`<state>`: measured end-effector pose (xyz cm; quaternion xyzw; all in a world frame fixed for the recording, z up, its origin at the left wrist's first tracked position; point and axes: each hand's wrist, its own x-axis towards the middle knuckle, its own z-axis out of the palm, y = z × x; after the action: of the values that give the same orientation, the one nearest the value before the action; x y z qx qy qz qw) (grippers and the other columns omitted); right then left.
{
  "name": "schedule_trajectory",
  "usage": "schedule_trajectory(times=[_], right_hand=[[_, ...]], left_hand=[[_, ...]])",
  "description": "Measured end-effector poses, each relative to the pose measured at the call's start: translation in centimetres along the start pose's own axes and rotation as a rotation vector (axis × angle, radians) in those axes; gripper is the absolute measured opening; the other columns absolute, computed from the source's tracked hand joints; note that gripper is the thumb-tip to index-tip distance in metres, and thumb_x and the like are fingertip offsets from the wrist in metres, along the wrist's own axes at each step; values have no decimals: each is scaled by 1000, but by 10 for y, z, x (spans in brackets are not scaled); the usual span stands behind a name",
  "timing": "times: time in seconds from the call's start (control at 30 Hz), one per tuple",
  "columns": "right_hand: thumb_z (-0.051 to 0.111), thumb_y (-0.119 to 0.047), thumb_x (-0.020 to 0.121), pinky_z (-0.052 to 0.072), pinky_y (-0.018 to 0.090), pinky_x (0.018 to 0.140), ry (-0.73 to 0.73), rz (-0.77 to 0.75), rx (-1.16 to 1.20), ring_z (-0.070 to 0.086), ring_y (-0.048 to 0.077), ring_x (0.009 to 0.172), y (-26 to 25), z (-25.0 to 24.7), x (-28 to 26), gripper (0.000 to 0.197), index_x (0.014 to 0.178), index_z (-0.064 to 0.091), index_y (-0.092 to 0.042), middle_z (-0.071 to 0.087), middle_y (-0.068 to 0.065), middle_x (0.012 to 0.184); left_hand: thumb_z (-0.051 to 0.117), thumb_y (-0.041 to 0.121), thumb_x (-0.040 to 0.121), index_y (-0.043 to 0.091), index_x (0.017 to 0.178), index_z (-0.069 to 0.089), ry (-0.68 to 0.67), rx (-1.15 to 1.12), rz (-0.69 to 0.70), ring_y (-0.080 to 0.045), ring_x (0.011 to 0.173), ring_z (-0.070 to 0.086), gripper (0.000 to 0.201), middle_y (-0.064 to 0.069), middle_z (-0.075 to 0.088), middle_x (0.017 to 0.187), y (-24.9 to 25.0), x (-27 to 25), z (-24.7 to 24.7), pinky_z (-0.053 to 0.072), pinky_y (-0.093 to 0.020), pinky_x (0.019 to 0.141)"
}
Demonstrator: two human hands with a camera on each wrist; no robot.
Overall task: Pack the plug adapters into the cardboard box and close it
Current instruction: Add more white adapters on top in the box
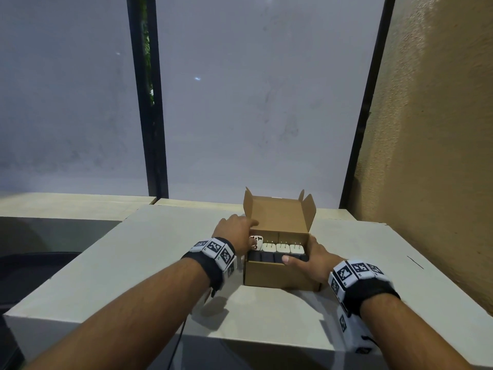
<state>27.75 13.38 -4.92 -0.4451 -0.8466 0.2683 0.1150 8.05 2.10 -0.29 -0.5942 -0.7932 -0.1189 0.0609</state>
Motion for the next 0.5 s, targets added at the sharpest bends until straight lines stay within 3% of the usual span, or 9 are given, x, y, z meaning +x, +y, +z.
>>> schedule_trajectory(times=[0.1,0.23,0.37,0.47,0.5], right_hand=[[52,-95,47,46,45,109,9,-6,-1,55,28,131,0,0,-1,132,154,23,-24,50,5,149],[64,-80,73,45,44,110,16,12,-10,53,29,133,2,1,2,109,155,22,-23,48,6,151],[60,-88,65,46,46,110,14,8,-14,54,29,132,4,1,4,118,155,21,-24,48,6,151],[61,-87,67,46,45,110,24,-1,-13,54,29,132,2,1,3,116,155,22,-23,49,6,150],[59,-93,61,46,45,110,27,-5,-7,54,28,132,2,1,3,123,155,23,-23,49,5,150]], left_hand=[[52,39,96,27,139,48,29,-97,3,-20,128,48,45,3,52,141,-12,-4,-2,40,-39,104],[51,24,97,23,126,54,84,-235,31,-15,109,56,29,4,57,122,-31,-16,-3,47,-29,93],[53,-2,85,21,116,56,-49,-272,37,-15,101,55,38,3,53,115,-45,-28,-2,44,-20,82],[58,-1,83,23,126,52,-190,-246,47,-15,110,54,49,3,51,127,-49,-34,0,45,-20,85],[60,2,83,24,130,50,-228,-224,56,-15,115,53,52,3,50,131,-48,-35,0,44,-20,88]])
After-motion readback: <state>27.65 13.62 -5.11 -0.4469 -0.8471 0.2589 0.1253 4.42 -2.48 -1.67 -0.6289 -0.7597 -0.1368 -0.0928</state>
